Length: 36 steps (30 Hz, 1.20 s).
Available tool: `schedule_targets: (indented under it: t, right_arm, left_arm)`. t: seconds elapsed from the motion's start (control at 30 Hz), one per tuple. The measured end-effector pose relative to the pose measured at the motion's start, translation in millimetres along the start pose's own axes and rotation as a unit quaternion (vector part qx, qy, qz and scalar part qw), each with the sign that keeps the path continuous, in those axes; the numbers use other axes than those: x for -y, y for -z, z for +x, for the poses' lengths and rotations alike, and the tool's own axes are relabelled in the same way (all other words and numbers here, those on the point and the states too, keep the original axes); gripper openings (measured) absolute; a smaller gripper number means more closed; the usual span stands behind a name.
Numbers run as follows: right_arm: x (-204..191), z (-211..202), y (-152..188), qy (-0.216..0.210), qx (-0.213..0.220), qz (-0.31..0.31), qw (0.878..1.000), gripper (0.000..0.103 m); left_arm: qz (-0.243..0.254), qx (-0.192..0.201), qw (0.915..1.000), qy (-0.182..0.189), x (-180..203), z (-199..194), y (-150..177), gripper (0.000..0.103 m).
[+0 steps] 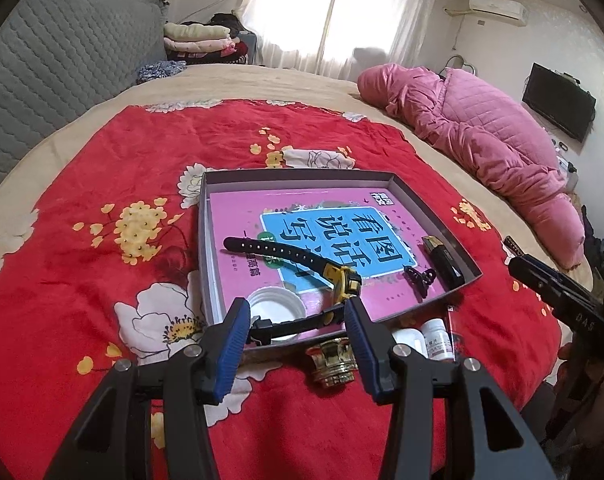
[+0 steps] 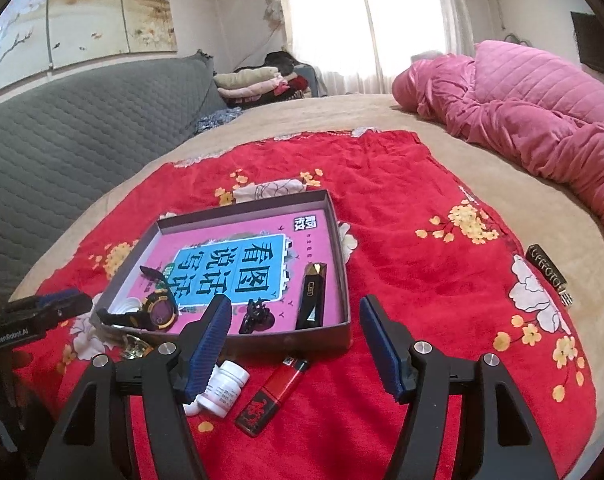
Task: Organize rigid objects
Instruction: 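Open the left gripper to release the watch onto the workbook, then withdraw, then move the right gripper toward the white pill bottle while the left approaches the brass knob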
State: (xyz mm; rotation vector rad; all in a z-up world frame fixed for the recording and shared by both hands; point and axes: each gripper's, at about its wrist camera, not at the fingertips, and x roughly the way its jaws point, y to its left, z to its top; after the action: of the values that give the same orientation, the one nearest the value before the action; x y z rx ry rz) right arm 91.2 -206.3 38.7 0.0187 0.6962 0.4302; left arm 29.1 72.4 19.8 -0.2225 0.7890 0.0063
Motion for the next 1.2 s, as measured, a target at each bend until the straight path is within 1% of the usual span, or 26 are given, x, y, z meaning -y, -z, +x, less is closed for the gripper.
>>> schedule_targets:
  t: [0.3, 0.53, 0.7, 0.93, 1.07, 1.2]
  right_arm:
    - [-8, -9, 2, -0.009, 0.002, -0.014, 1.000, 0.068]
    - [-26, -8, 6, -0.029, -0.010, -0.058, 0.998, 0.068]
    - [-39, -5, 14, -0.042, -0.028, -0.095, 0.994, 0.068]
    - [-56, 1, 27, -0.050, -0.053, -0.151, 0.986, 0.068]
    - [-59, 7, 35, -0.054, -0.069, -0.167, 0.982, 0.068]
    - [-59, 13, 40, -0.056, -0.085, -0.169, 0.980, 0.069]
  left_arm:
    - [0.001, -0.008, 1.0000, 0.003, 4, -4, 4, 0.049]
    - [0.018, -0.017, 0.9997, 0.009, 15, -5, 8, 0.049]
    - [0.022, -0.022, 0.9995, 0.011, 19, -4, 11, 0.049]
    - [0.022, -0.028, 0.9993, 0.012, 20, -4, 14, 0.049]
    - [0.023, -0.034, 0.9991, 0.012, 21, -2, 16, 0.049]
    - [0.021, -0.043, 0.9988, 0.012, 20, 2, 18, 0.049]
